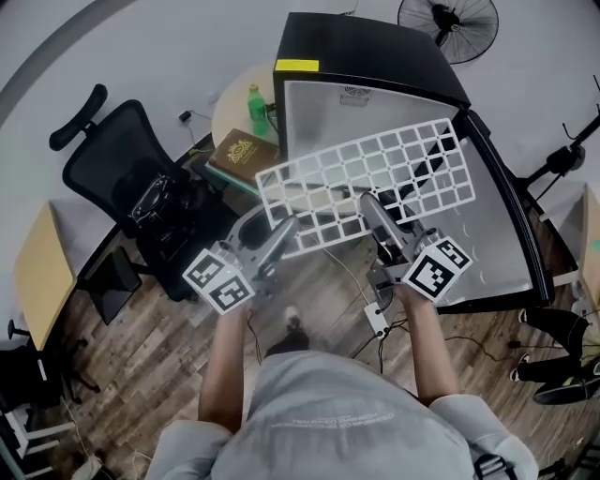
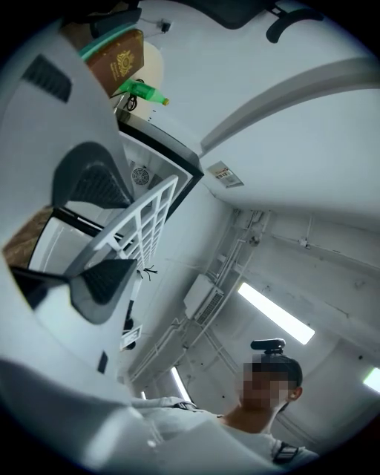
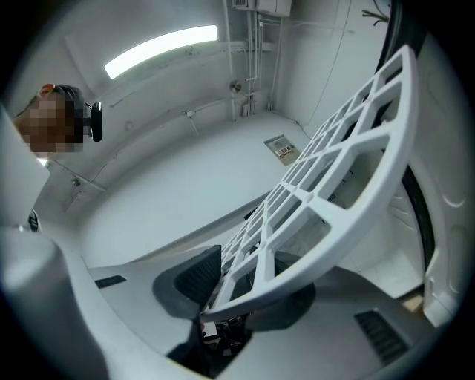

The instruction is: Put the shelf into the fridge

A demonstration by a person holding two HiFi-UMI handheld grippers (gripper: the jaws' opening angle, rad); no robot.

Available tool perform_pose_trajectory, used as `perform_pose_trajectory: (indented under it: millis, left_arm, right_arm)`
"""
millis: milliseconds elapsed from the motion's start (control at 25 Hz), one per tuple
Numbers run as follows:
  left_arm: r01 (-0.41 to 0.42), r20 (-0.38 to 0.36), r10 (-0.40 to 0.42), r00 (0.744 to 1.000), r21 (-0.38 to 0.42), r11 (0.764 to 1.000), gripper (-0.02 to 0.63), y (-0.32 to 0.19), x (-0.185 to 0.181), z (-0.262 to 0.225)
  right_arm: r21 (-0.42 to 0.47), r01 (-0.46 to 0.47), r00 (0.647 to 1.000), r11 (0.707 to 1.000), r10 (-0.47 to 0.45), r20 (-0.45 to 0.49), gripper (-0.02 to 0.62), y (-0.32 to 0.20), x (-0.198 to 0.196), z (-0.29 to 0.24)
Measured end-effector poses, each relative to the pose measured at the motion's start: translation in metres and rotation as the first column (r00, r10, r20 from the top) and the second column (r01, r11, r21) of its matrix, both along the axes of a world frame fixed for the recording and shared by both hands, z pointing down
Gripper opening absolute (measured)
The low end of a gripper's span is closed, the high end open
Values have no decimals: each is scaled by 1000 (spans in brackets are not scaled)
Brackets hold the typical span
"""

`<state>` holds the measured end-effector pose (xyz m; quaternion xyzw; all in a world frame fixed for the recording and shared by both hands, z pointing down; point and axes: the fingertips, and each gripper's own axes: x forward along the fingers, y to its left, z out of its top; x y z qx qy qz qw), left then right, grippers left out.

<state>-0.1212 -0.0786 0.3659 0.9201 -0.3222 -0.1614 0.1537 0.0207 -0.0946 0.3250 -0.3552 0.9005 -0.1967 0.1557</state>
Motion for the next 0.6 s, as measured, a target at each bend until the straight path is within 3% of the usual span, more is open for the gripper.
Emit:
perform_pose_trajectory:
  millis: [280,600]
  left_arm:
    - [-53,37,53,998,-12,999,202,-49,-14,2]
    - [-108,71,110,991,-31,994,202,-71,-2,12]
  right_arm:
    - [-22,-46,998,999,46,35,112,-43,-13,8]
    - [-79,-77,992,994,84,94,110,-61,1,28]
